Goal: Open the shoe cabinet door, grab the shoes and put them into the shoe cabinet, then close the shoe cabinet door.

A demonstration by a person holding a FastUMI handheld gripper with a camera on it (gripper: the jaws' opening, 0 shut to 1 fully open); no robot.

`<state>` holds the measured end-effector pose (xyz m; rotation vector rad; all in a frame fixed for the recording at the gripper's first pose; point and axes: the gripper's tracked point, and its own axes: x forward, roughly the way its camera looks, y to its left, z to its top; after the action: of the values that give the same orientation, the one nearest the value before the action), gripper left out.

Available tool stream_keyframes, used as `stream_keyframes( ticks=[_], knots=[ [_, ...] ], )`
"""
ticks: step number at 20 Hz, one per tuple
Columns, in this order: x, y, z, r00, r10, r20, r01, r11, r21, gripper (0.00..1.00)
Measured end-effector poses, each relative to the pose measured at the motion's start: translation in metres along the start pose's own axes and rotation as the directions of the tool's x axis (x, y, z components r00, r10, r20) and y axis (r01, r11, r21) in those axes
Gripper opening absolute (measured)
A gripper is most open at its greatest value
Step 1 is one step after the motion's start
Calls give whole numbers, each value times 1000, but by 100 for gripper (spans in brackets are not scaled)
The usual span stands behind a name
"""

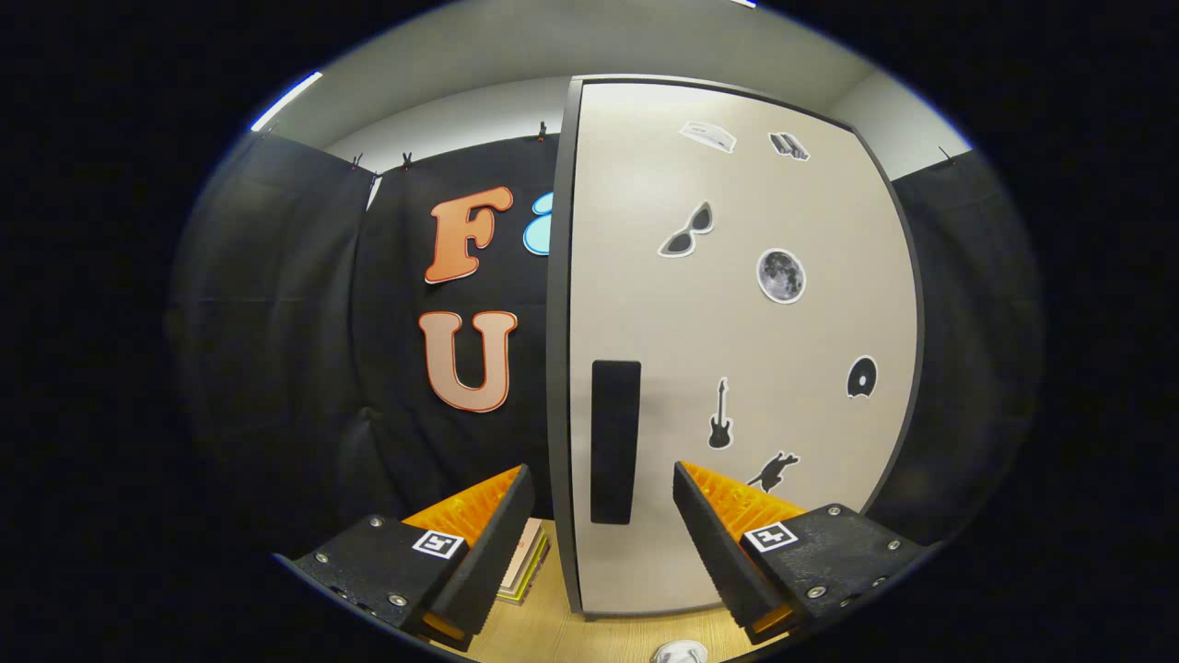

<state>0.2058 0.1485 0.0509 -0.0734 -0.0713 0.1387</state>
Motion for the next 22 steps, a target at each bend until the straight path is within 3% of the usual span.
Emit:
stream_keyframes(
  ticks=[4, 7, 8, 11, 22],
  knots=[
    [26, -1, -4, 1000, -22, -15, 22, 999, 23, 92],
    [38, -7, -9, 999, -35, -23, 36, 998, 41, 82],
    [40, -11, -12, 998, -50, -33, 52, 997, 56, 77],
    [43, -8, -11, 999, -44, -31, 47, 995, 83, 38],
    [15, -5, -7, 999, 9, -39, -5, 996, 88, 25]
  ],
)
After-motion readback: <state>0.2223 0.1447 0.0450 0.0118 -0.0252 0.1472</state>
